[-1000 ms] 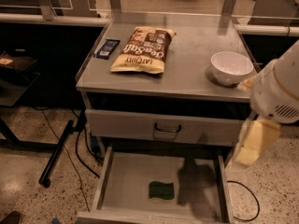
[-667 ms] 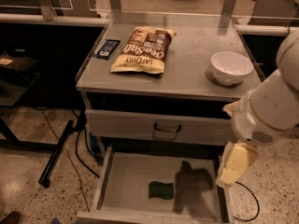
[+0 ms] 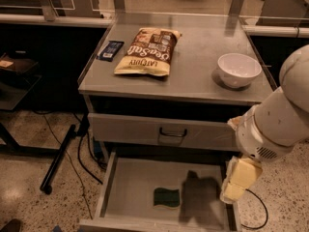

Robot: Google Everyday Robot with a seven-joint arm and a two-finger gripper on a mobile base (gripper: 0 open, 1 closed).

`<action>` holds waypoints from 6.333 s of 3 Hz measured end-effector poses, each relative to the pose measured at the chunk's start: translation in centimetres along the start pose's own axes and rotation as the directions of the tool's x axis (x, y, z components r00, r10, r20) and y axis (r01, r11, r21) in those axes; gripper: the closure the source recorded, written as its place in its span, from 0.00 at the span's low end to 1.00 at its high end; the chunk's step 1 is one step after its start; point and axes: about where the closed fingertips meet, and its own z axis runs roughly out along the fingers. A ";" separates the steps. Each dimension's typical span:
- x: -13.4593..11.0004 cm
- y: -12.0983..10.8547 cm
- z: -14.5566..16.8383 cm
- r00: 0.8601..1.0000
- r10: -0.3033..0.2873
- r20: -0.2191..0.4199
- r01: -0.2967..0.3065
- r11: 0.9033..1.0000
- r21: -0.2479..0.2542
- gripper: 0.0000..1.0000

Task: Pick sponge from middle drawer and place on counter

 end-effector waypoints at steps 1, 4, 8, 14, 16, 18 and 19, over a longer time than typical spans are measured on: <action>0.2 1.0 5.1 0.999 0.011 0.047 -0.008 0.998 -0.066 0.00; 1.0 1.1 14.3 0.994 0.020 0.112 -0.006 0.992 -0.122 0.00; 3.2 -0.5 23.7 0.994 0.040 0.103 -0.022 0.986 -0.165 0.00; 0.2 0.2 40.7 0.976 0.086 0.198 -0.018 0.946 -0.323 0.00; -1.6 -1.8 42.2 0.962 0.083 0.260 0.004 0.949 -0.316 0.00; -0.7 -1.2 44.5 0.951 0.139 0.276 -0.044 0.945 -0.325 0.00; -0.4 -0.8 46.1 0.950 0.154 0.271 -0.059 0.942 -0.331 0.00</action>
Offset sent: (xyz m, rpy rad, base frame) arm 0.0212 0.0321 -0.1726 0.1718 0.0846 0.0228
